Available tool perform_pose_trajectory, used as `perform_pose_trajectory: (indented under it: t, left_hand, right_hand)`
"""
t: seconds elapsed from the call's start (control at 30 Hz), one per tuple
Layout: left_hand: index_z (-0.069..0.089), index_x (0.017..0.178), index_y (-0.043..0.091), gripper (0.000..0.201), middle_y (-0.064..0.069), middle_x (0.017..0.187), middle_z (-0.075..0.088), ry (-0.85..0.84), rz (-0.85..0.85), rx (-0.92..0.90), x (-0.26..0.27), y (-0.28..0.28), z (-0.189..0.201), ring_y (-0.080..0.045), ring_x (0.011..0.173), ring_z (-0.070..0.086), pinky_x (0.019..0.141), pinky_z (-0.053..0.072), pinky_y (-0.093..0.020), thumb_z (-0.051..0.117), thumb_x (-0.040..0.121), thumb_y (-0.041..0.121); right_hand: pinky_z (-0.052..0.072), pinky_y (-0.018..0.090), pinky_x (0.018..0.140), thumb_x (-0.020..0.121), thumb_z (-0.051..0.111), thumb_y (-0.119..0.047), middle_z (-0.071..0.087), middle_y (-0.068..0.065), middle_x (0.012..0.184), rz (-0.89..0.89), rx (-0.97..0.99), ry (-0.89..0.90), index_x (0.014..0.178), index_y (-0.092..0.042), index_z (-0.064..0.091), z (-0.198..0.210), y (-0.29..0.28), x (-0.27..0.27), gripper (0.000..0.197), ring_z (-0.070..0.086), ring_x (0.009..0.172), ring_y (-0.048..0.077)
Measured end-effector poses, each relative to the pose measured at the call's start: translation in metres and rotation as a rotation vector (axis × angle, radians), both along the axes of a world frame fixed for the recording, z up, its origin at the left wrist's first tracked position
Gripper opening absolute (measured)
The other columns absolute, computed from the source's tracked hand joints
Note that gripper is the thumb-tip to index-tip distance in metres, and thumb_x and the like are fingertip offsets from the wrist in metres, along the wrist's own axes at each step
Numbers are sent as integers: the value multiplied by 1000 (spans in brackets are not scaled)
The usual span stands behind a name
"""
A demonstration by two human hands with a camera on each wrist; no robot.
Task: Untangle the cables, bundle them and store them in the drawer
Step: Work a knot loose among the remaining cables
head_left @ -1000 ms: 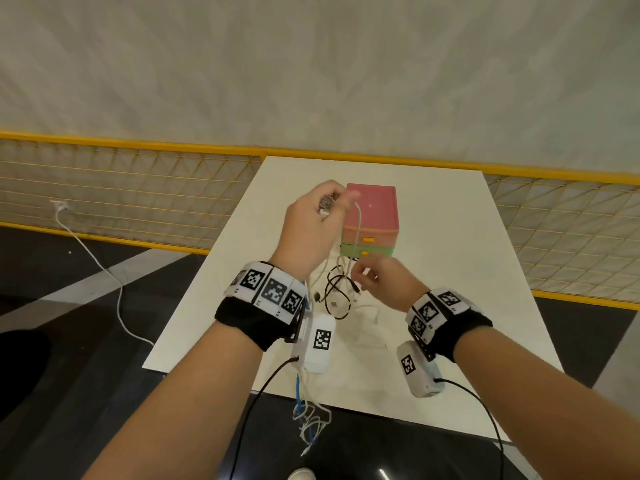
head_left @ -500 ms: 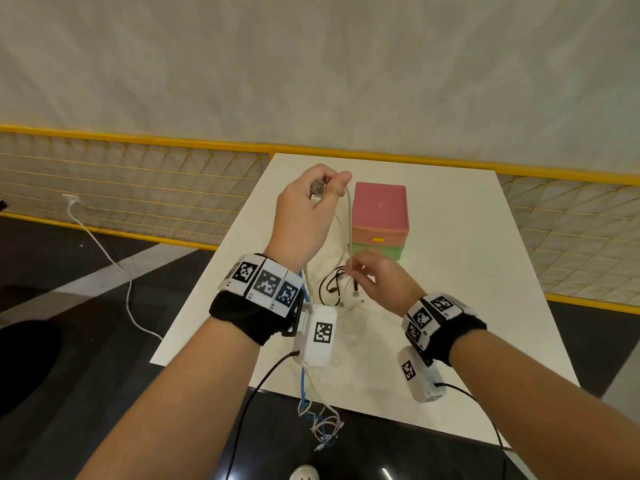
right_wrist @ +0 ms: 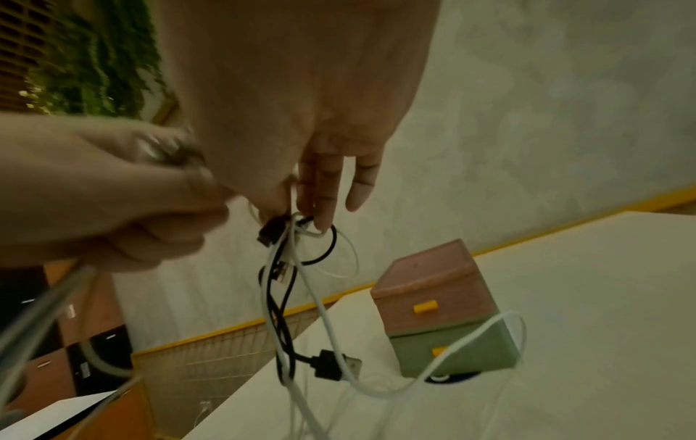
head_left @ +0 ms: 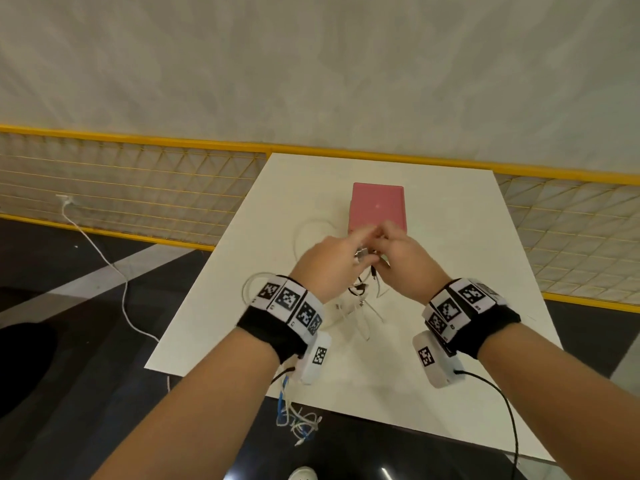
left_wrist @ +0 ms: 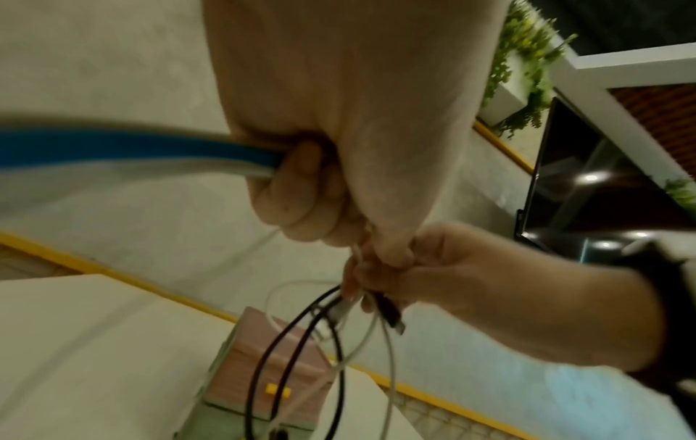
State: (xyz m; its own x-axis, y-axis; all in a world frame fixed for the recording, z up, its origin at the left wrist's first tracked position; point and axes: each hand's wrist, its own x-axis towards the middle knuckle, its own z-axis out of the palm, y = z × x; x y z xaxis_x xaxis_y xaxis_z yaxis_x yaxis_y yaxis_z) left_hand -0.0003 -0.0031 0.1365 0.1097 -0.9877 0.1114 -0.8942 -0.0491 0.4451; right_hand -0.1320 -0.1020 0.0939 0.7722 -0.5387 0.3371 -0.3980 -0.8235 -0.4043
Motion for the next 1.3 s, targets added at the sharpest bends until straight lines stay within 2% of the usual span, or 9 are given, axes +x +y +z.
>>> perform_pose_trajectory:
  t: [0.1, 0.33, 0.5, 0.63, 0.77, 1.0, 1.1, 1.17, 1.3]
  left_hand:
    - [60, 112, 17, 27, -10, 92, 70, -43, 36, 27, 8, -10, -12, -31, 85, 66, 64, 43, -30, 51, 98, 37]
    - [63, 97, 20, 19, -8, 76, 69, 31, 13, -116, 15, -11, -18, -28, 67, 63, 60, 53, -38, 55, 96, 37]
    - [64, 100, 17, 30, -9, 86, 71, -12, 136, -102, 31, -7, -18, -31, 79, 65, 67, 54, -40, 51, 96, 43]
    - [63, 100, 16, 28, -10, 86, 71, -17, 128, -80, 27, -5, -19, -32, 78, 64, 63, 51, -34, 52, 97, 42]
    - [64, 98, 17, 25, -8, 79, 69, 24, 41, -54, 22, -1, -18, -29, 72, 63, 61, 50, -33, 55, 95, 40]
    - [65, 97, 14, 31, -8, 80, 71, 80, 183, -230, 34, 0, -10, -31, 73, 64, 66, 53, -41, 54, 95, 43]
    - [66, 95, 14, 29, -5, 80, 72, 142, 215, -246, 37, -1, -9, -27, 70, 64, 66, 53, -39, 55, 95, 41]
    - [66, 96, 15, 27, -6, 79, 71, 165, 197, -246, 37, -2, -9, -27, 70, 64, 67, 53, -40, 56, 95, 40]
    - [67, 94, 17, 24, -4, 78, 72, 236, 166, -258, 37, 0, -12, -25, 70, 64, 68, 53, -41, 57, 94, 39]
  right_hand:
    - [50, 31, 73, 88, 62, -15, 53, 3, 105, 39, 65, 7, 93, -8, 70, -1, 0, -4, 12, 59, 75, 17]
    - [45, 31, 66, 86, 54, -26, 63, 6, 91, -53, 373, 208, 104, -18, 64, 7, -8, -10, 22, 56, 74, 20]
    - [50, 29, 69, 85, 63, -13, 63, -5, 92, -86, 607, -178, 99, -16, 59, 14, -10, -23, 14, 68, 76, 22]
    - [52, 20, 64, 90, 59, -14, 71, 0, 79, -141, 441, -201, 89, -15, 64, 18, -10, -16, 6, 67, 66, 8]
    - [55, 35, 64, 88, 47, -7, 70, 10, 70, -282, 259, -49, 91, -12, 70, 18, -19, -13, 24, 66, 62, 26]
    - [54, 39, 80, 83, 43, -6, 67, 11, 108, -480, 231, 327, 106, -14, 69, -1, -19, -18, 35, 64, 90, 34]
    - [48, 36, 89, 80, 54, -6, 54, 7, 116, -282, 158, -22, 117, -14, 61, -8, -12, -14, 38, 58, 99, 25]
    - [42, 21, 90, 80, 60, -3, 54, 1, 112, -58, 183, -252, 116, -12, 57, -3, -3, -7, 37, 53, 102, 9]
    - [47, 15, 84, 86, 65, -11, 66, -1, 95, 104, 240, -231, 113, -11, 63, -3, 4, 2, 27, 59, 88, 4]
